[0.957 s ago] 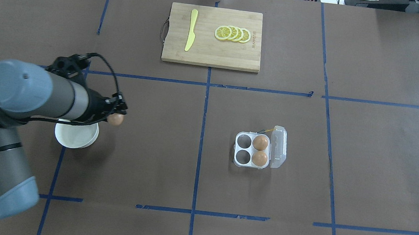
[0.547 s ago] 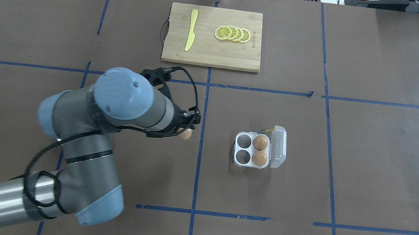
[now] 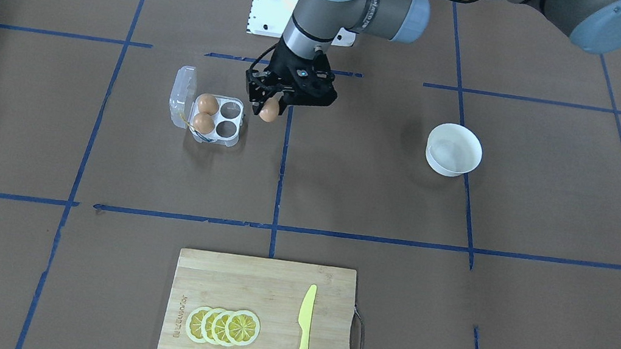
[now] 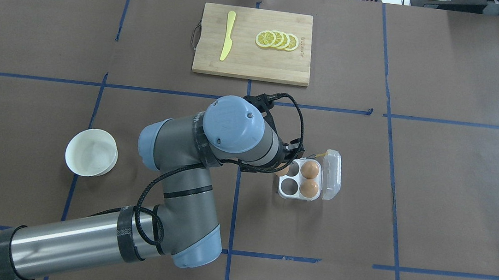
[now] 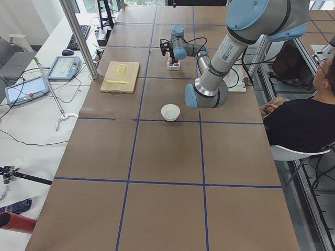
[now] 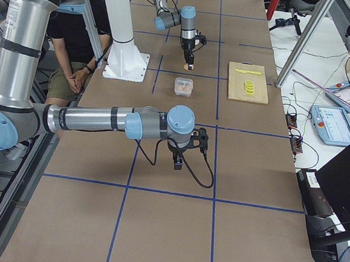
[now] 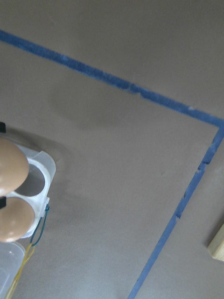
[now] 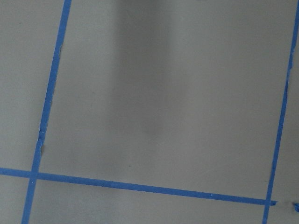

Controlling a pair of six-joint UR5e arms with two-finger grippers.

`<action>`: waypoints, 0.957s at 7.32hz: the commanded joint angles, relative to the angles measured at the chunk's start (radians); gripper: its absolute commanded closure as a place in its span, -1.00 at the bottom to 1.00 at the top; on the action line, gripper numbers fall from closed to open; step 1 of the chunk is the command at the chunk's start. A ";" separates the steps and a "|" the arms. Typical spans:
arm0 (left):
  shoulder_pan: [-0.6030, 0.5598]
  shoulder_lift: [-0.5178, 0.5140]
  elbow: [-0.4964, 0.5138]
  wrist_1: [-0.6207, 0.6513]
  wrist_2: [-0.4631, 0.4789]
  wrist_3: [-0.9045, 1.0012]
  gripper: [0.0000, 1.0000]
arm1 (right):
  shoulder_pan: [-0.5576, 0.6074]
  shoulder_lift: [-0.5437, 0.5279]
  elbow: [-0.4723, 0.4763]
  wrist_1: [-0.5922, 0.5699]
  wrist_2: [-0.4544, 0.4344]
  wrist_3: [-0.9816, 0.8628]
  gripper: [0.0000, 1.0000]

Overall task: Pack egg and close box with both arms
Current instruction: 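Carry the egg with the left gripper to the clear egg carton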

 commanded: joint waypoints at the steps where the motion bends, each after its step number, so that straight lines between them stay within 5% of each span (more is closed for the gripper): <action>1: 0.020 -0.028 0.045 -0.031 0.000 0.004 0.82 | 0.000 -0.001 -0.001 -0.001 0.014 0.000 -1.00; 2: 0.023 -0.043 0.070 -0.050 0.002 0.004 0.72 | 0.000 -0.001 0.001 -0.001 0.015 -0.002 -1.00; 5: 0.023 -0.043 0.078 -0.051 0.002 0.004 -0.40 | 0.000 -0.001 -0.001 -0.001 0.014 -0.002 -1.00; 7: 0.023 -0.042 0.079 -0.051 0.000 0.005 -0.53 | 0.000 -0.001 -0.002 -0.001 0.014 0.000 -1.00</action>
